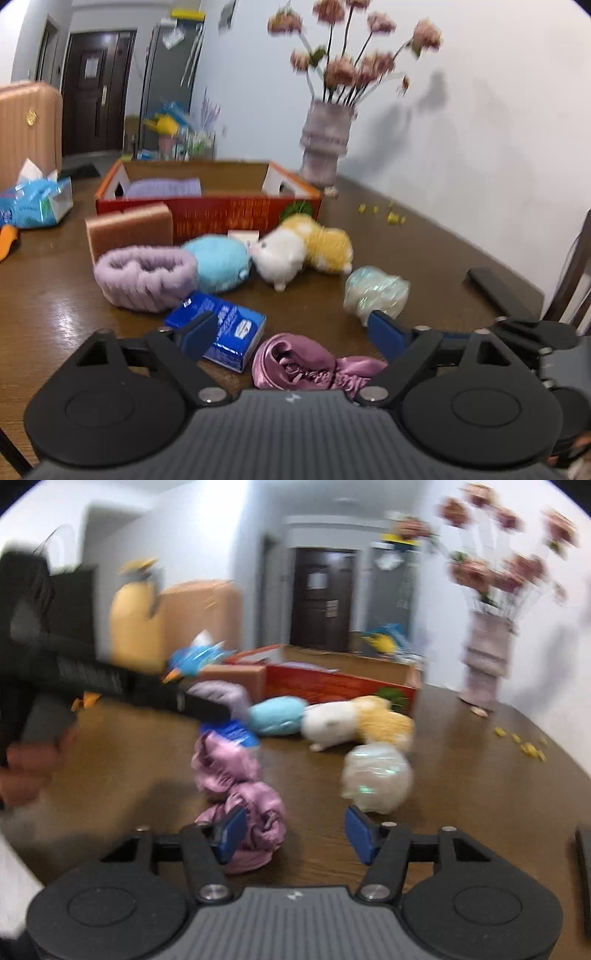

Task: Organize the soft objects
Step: 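Grasp the pink satin scrunchie with the right tool, then carry the scrunchie into the box beside the pouch and release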

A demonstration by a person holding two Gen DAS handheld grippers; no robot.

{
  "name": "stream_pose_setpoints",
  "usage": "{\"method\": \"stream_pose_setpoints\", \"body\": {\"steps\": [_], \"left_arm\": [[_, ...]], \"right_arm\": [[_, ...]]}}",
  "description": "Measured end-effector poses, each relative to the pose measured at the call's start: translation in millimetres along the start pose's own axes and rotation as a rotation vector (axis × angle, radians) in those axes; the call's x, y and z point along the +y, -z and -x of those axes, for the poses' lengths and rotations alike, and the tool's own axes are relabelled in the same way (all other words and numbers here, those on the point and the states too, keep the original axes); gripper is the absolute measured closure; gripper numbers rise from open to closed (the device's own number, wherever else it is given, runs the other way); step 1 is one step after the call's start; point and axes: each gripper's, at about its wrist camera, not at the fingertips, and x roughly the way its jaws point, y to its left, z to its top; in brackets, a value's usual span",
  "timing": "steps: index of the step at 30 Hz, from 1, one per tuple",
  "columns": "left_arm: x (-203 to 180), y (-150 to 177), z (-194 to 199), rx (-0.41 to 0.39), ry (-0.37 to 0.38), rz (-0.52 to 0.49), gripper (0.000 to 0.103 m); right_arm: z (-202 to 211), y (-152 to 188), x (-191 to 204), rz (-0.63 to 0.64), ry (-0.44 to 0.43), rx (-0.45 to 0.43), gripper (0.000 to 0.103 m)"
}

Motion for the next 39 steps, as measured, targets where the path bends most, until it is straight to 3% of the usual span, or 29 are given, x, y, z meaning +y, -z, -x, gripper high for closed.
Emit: {"method": "stream_pose_setpoints", "body": {"steps": [4, 5, 8, 14, 17, 18, 19, 21, 23, 27, 31, 35, 39], "left_arm": [[3.6, 8.2, -16.5, 0.067, 0.022, 0.013, 0.045], [3.5, 10.9, -19.1, 0.080, 0.018, 0.008, 0.057], [5.7, 17.3, -17.1, 0.089, 0.024, 0.007, 0.067], [9.6, 21.1, -13.6, 0.081, 0.035, 0.020, 0.065], [8.8, 18.1, -14.3, 0.070, 0.045, 0.006, 0.046], [9.1, 16.8, -14.4, 0.062, 0.048, 0.004, 0.046], [9.2, 15.5, -15.3, 0.063, 0.051, 0.005, 0.048], [10.6, 14.1, -17.4, 0.078, 0.054, 0.017, 0.067], [11.6, 17.0, -15.7, 0.080, 0.048, 0.026, 0.077], [13.9, 31.7, 0.4, 0.053, 0.035, 0.099, 0.089], [18.2, 39.7, 14.5, 0.041, 0.029, 0.149, 0.096], [27.5, 7.9, 33.0, -0.073, 0.073, 0.156, 0.098], [55.4, -61.1, 25.9, -0.162, 0.073, 0.157, 0.098]], "right_arm": [[1.7, 6.2, -15.3, -0.230, -0.051, -0.049, 0.057], [-1.6, 8.0, -20.6, -0.278, -0.060, -0.044, 0.061], [-12.3, 8.8, -18.0, -0.290, -0.082, -0.015, 0.068], [-26.5, 11.8, -18.5, -0.340, -0.084, 0.005, 0.076], [-27.1, 13.7, -15.6, -0.313, -0.113, 0.029, 0.090], [-26.1, 14.8, -13.8, -0.292, -0.125, 0.038, 0.090], [-25.1, 15.1, -10.2, -0.258, -0.142, 0.047, 0.091], [-22.5, 14.5, -4.5, -0.202, -0.187, 0.054, 0.092], [-21.5, 14.5, -3.4, -0.183, -0.191, 0.049, 0.091], [-26.0, 18.4, -11.2, -0.239, -0.172, 0.061, 0.090], [-27.9, 13.0, -12.8, -0.238, -0.190, 0.060, 0.097], [-23.3, -25.4, -15.1, -0.180, -0.222, -0.017, 0.098], [-42.2, -98.2, -20.4, -0.045, -0.215, -0.099, 0.098]]}}
